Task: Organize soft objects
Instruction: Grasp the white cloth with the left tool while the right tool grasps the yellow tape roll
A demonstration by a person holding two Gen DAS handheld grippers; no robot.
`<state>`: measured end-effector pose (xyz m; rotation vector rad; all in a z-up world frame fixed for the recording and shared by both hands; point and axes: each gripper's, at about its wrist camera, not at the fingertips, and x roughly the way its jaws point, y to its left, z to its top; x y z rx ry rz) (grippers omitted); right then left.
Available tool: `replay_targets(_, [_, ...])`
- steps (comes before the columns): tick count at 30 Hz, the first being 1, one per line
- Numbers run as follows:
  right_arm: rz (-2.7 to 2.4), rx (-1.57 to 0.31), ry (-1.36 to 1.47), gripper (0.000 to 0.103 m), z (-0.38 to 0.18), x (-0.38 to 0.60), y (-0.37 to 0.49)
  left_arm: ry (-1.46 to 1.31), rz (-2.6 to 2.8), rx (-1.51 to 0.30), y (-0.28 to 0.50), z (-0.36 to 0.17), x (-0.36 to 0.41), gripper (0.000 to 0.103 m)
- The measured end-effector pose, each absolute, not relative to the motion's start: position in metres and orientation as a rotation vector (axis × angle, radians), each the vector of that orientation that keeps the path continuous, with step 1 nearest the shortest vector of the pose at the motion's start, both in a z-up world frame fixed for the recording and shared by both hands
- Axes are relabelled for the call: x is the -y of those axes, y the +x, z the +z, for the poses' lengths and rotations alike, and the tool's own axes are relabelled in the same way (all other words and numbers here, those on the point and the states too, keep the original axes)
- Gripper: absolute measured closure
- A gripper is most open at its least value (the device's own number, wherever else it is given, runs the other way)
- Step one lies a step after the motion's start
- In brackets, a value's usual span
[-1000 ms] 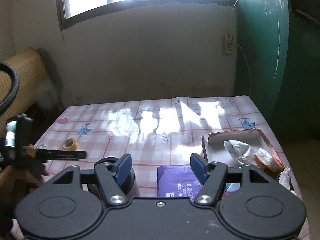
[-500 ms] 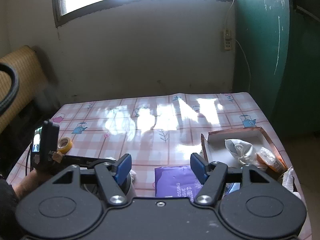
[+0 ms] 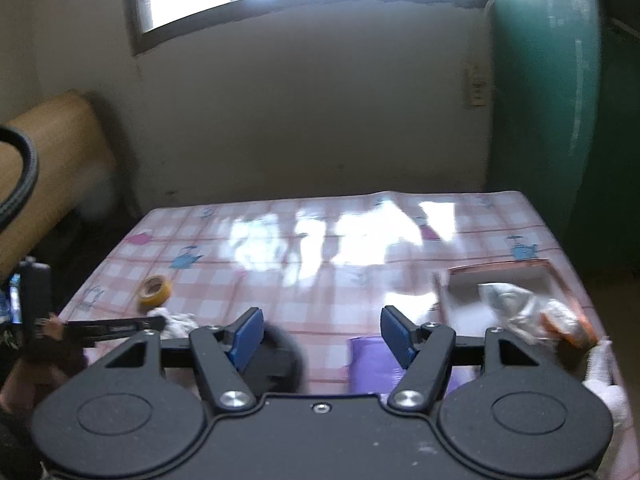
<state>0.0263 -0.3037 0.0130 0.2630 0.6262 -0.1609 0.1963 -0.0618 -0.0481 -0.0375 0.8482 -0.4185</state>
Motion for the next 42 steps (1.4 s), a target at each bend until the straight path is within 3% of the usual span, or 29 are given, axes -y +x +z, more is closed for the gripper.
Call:
replay_targets(9, [0.078,-0.67,0.217,0.025,-0.002,0.21,0.081,-0.031,-0.226,-0.859,0.181,-0.051,-0.046,0.094])
replay_targets(12, [0.128,-0.686,0.199,0.026,-0.007,0.177,0.102,-0.031,-0.214,-0.864,0.18,-0.053,-0.062,0.09])
replay_targets(13, [0.144,-0.687,0.192,0.025,-0.009,0.167,0.108,-0.034,-0.217,-0.854,0.18,-0.054,-0.065,0.084])
replay_targets(15, [0.159,-0.686,0.185,0.025,-0.012,0.152,0.118,-0.046,-0.222,-0.84,0.178,-0.055,-0.065,0.054])
replay_targets(16, [0.16,-0.691,0.184,0.025,-0.014,0.145,0.124,-0.049,-0.224,-0.81,0.175,-0.053,-0.066,0.031])
replay_targets(17, [0.159,-0.696,0.185,0.025,-0.016,0.141,0.129,-0.048,-0.229,-0.78,0.171,-0.052,-0.062,0.02])
replay_targets(21, [0.139,-0.728,0.189,0.025,-0.031,0.131,0.157,-0.009,-0.302,-0.729,0.165,-0.051,-0.052,0.005])
replay_targets(25, [0.118,-0.756,0.207,0.025,-0.047,0.122,0.18,0.074,-0.324,-0.747,0.17,-0.065,-0.038,0.009])
replay_targets(28, [0.126,-0.767,0.203,0.024,-0.056,0.114,0.197,0.069,-0.324,-0.793,0.181,-0.08,-0.037,0.048])
replay_targets(32, [0.117,-0.753,0.192,0.021,-0.068,0.103,0.227,0.014,-0.325,-0.778,0.187,-0.081,-0.045,0.069])
replay_targets(42, [0.022,-0.792,0.22,0.019,-0.101,0.095,0.299,-0.095,-0.185,-0.695,0.223,-0.061,-0.065,0.075])
